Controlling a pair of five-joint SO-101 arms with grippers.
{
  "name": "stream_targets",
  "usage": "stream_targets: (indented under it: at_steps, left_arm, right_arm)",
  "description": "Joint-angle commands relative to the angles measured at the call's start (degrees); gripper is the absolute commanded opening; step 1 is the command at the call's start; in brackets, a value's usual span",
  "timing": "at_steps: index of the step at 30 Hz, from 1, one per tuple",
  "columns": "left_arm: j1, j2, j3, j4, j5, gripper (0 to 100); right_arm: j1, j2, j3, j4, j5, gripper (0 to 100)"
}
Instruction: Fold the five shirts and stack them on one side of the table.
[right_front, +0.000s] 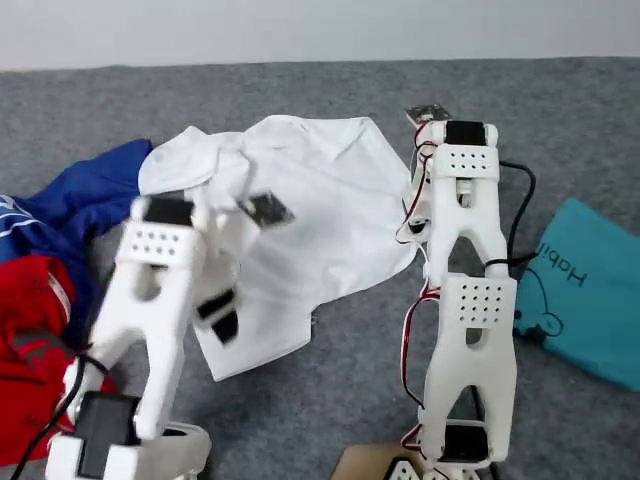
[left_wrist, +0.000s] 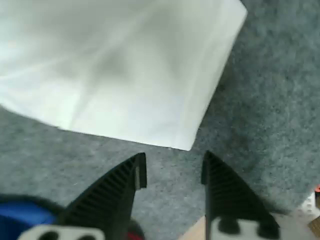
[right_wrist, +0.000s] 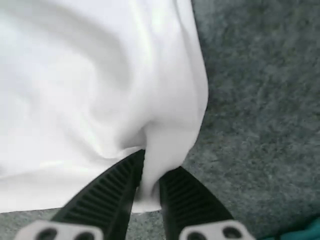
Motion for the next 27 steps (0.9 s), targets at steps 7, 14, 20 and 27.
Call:
stream_targets:
  at_steps: [7, 14, 20, 27]
  left_arm:
    - [0.53, -3.43, 15.52, -13.45, -5.27, 21]
    - [0.44, -3.34, 19.56, -22.15, -5.27, 21]
    - [0.44, -2.29, 20.7, -24.44, -5.01, 21]
    - [0.62, 6.59, 16.13, -21.98, -5.19, 11]
  right_arm:
    - [1.8, -4.26, -2.81, 1.71, 0.79, 1.0]
    - [2.68, -4.35, -2.81, 1.8, 0.7, 1.0]
    - [2.33, -4.62, -2.81, 1.89, 0.7, 1.0]
    - [2.24, -4.88, -2.9, 1.89, 0.53, 1.0]
